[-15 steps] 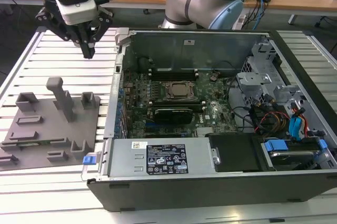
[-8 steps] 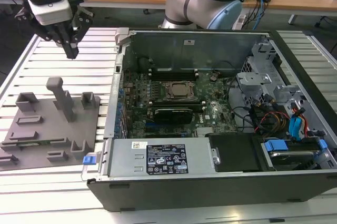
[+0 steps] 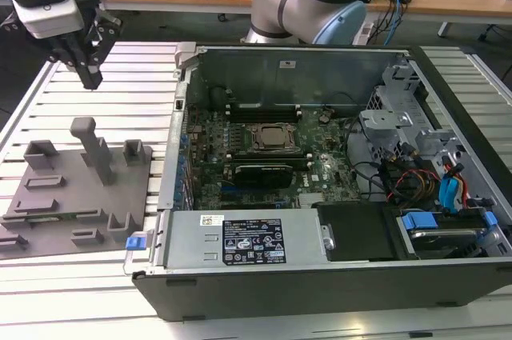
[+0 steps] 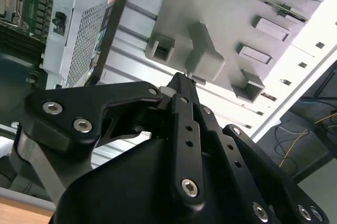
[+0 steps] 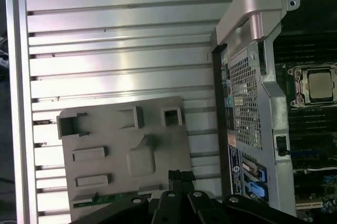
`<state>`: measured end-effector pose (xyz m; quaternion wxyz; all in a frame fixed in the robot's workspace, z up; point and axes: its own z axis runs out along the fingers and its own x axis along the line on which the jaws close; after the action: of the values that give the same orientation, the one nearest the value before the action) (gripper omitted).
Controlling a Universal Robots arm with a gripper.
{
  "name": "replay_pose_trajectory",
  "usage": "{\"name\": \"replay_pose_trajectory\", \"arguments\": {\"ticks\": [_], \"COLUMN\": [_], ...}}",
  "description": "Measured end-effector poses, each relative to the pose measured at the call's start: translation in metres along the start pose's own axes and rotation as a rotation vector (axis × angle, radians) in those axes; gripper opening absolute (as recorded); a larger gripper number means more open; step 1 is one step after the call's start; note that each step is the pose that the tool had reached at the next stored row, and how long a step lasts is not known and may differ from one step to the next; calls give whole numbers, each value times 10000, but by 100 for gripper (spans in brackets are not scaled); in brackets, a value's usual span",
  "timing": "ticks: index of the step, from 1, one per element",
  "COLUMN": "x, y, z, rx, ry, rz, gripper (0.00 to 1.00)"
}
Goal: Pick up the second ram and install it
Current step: 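Reach for the second ram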
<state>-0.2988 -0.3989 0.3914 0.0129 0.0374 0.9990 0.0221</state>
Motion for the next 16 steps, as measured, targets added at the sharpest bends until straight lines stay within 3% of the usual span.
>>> {"name": "replay_pose_trajectory", "arguments": {"ticks": [3, 11, 16], "x": [128, 321, 545], "y": [-10, -24, -41], "z": [-1, -1, -2], "rx": [0, -1, 0], "ry": [0, 0, 0], "rz": [0, 0, 0], "gripper": [11, 11, 11]}}
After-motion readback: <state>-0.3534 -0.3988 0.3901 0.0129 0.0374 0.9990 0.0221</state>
